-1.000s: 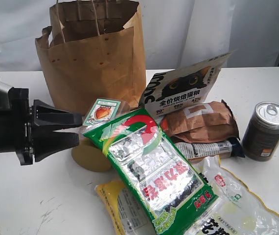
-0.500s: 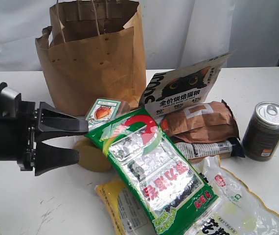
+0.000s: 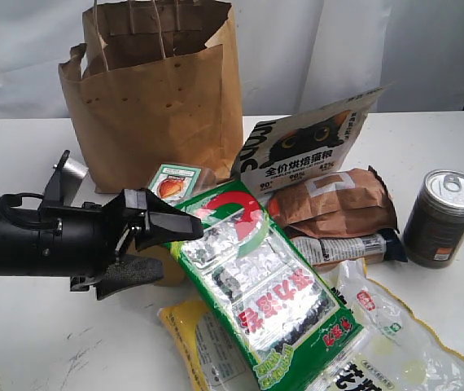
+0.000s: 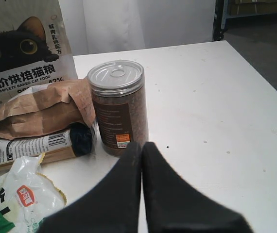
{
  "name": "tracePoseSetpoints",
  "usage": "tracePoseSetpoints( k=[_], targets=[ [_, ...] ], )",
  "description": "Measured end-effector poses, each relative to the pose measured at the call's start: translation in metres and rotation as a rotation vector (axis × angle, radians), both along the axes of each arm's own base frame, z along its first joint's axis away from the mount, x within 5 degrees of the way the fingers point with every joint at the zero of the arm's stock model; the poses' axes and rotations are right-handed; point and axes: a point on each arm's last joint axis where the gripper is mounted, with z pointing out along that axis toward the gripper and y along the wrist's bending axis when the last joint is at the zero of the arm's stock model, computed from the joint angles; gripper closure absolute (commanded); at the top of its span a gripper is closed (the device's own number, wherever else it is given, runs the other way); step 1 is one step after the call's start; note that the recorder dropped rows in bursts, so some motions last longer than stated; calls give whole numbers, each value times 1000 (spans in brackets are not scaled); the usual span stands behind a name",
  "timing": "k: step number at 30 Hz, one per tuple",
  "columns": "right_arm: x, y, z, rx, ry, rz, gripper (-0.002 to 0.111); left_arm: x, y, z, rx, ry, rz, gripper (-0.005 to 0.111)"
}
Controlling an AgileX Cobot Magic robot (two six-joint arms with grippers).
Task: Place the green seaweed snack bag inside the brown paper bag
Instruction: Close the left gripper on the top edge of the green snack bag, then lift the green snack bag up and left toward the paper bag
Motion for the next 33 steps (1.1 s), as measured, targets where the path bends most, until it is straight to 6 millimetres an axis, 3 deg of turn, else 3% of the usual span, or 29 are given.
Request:
tracePoseSetpoints(
  k=[7,11,17,26,29,31,33],
  targets=[
    [0,0,0,0,0,0,108,3,-7,-22,-16,87,-14,18],
    [0,0,0,0,0,0,108,-1,-24,-37,-4,113,-95,18],
    [0,0,0,0,0,0,108,9,-45,-32,25,52,-127,18],
    [0,0,0,0,0,0,108,18,-58,-30,108,-6,-96,23],
    [0,0,0,0,0,0,108,16,-65,-40,131,20,-110,39],
    [0,0,0,0,0,0,108,16,-70,-49,141,50,-113,68],
    [0,0,0,0,0,0,108,15,-72,-57,152,80,-111,107]
  ],
)
